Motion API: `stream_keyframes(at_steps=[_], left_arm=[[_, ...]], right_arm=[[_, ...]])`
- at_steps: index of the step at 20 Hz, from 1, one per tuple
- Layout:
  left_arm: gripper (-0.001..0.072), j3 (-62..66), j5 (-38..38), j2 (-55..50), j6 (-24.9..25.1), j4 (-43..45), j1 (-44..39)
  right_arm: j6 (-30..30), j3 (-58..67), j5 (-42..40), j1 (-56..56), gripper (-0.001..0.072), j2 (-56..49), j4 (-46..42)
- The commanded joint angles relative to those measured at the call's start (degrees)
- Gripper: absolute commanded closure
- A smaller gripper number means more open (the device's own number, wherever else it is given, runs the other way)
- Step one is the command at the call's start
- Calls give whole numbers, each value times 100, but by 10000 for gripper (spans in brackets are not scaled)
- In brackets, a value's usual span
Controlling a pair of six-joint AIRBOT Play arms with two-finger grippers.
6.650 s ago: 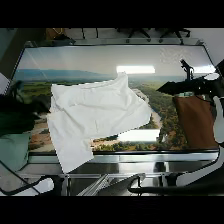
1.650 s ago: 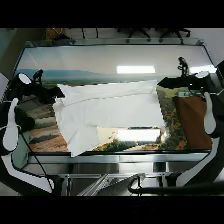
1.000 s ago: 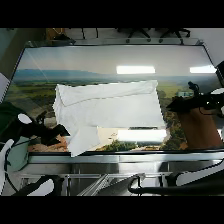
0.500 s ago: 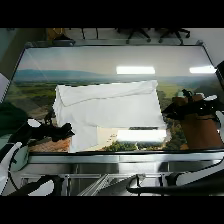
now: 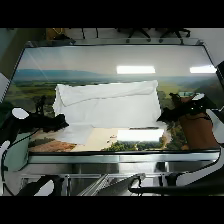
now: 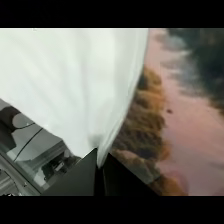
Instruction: Fold the shirts.
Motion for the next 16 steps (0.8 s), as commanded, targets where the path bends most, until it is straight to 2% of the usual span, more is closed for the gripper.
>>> stream_keyframes(at_steps=[1,4,8,9,11,14,16], left_arm=[[692,138,-1078,789,-323,876,7],[692,138,-1749,1473,-533,1488,7],[692,138,-2050,2031,-544,1486,9],[692,140,-1838,2017,-520,1486,9],[692,168,-1294,1755,-435,1451,7],[692,688,-704,863,-291,1416,-35],[692,1259,-496,175,-221,1423,-35]], right_arm=[[555,7,210,55,689,404,-415],[1303,4,577,57,690,907,-1416],[1598,4,765,59,690,1502,-1513],[1554,4,557,76,690,1598,-1360],[1069,7,-4,105,690,1687,-573],[278,7,-988,107,689,1593,815],[-55,7,-1576,107,689,1403,1373]])
